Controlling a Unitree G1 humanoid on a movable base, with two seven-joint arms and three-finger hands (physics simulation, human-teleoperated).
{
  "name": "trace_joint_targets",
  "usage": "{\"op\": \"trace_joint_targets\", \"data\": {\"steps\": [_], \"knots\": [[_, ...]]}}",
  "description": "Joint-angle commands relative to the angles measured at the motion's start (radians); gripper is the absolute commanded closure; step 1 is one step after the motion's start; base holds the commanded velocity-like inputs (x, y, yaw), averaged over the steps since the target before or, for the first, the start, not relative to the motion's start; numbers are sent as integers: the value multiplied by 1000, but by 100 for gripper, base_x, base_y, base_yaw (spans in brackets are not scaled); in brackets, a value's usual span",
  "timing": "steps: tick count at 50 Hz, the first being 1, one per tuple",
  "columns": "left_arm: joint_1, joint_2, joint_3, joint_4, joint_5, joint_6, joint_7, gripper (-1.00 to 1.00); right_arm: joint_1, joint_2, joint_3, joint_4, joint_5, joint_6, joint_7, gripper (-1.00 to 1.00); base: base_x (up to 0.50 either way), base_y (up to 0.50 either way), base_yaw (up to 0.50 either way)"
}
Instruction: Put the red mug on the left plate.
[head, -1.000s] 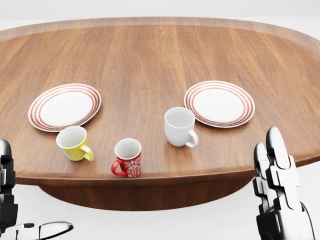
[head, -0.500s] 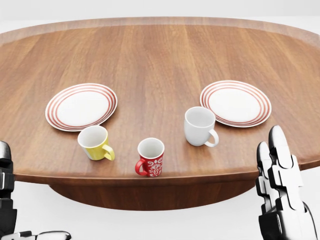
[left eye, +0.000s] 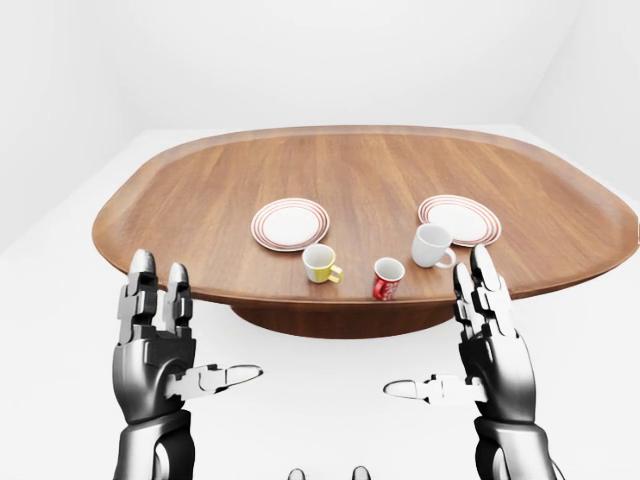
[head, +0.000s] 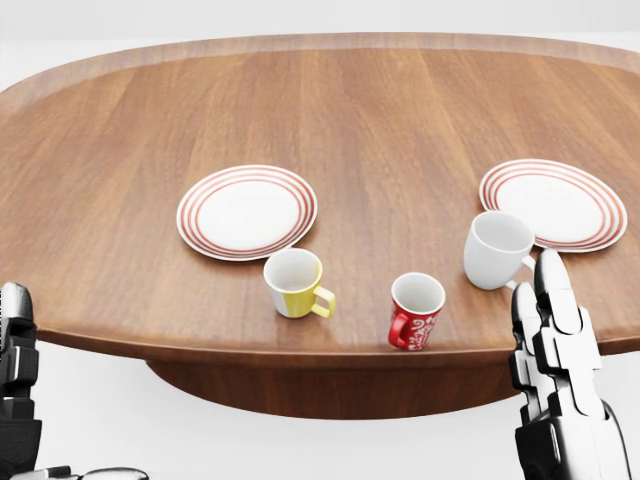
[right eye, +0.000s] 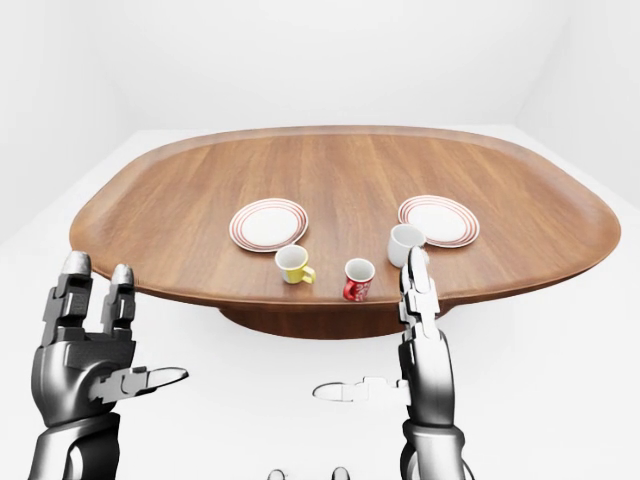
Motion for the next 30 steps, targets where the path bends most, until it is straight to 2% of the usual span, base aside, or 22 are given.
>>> {"op": "trace_joint_targets", "data": {"steps": [1,5,6,11,14,15,16,18,21,22,30], "knots": [[7,3,-11,-5,2,0,-4,-100,-4,2,-2,4,-1,3,1,-100,0,50,0],[9,4,-9,-8,-4,0,-6,-100,-6,3,-1,6,0,5,1,-100,0,50,0],[8,4,-8,-8,-4,0,-6,-100,-5,-1,5,4,-13,-7,1,-100,4,50,0],[10,3,-5,-9,-8,0,-9,-100,-6,-7,17,8,-19,-16,-1,-100,13,50,0],[9,2,-6,-9,-7,0,-11,-100,0,-9,11,13,7,-39,3,-100,10,9,0],[9,2,-6,-9,-7,0,-12,-100,-1,-8,10,12,8,-38,3,-100,0,0,0],[10,2,-6,-9,-6,0,-12,-100,-5,-6,10,11,4,-20,1,-100,0,0,0],[11,1,-7,-9,-6,0,-13,-100,-12,-4,11,11,2,-8,1,-100,0,0,0],[13,1,-7,-10,-7,0,-14,-100,-8,-12,21,19,-7,-22,9,-100,14,0,0],[11,1,-14,-6,-1,0,-16,-100,-50,-7,35,28,-53,72,4,-100,0,0,0],[12,4,-16,-5,-3,0,-15,-100,-61,-12,40,34,-55,87,1,-100,0,0,0]]}}
